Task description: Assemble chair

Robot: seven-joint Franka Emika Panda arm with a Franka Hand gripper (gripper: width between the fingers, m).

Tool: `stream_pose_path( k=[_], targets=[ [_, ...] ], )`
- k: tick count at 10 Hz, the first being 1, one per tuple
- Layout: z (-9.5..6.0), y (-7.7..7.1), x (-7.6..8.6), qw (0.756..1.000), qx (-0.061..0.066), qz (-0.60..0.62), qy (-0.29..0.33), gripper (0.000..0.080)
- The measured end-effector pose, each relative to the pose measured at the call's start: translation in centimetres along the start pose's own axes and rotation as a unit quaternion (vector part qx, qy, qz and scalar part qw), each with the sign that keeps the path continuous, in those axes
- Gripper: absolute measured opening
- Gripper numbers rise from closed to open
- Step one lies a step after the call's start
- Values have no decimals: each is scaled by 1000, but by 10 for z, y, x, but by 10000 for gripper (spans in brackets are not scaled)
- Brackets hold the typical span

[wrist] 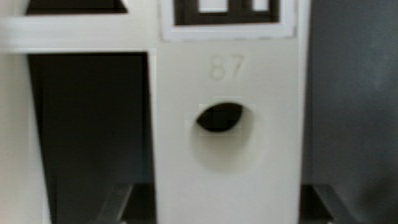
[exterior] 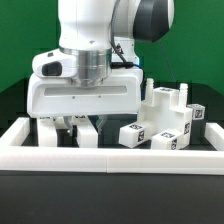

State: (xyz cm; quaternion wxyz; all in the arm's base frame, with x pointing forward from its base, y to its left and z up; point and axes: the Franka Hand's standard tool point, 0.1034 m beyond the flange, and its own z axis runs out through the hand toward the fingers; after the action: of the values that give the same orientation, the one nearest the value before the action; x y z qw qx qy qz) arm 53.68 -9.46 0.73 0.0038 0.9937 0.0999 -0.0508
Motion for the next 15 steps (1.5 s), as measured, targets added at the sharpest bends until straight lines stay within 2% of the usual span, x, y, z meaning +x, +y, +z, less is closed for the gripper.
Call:
stream_pose_path(
  k=[3,4,6,8,10,13,15],
  targets=[
    [-1,0,0,1000,0,0,-1,288],
    [-9,-1,-1,1000,1,3,2,288],
    [-32,-11,-5,1000,4,23,13,288],
    [-59,-20,-7,999,16,30,18,288],
    [-78,-24,-6,999,26,37,18,288],
    [-71,-24,-8,998,26,58,15,288],
    [-70,-24,-8,990,27,136,11,288]
  ],
)
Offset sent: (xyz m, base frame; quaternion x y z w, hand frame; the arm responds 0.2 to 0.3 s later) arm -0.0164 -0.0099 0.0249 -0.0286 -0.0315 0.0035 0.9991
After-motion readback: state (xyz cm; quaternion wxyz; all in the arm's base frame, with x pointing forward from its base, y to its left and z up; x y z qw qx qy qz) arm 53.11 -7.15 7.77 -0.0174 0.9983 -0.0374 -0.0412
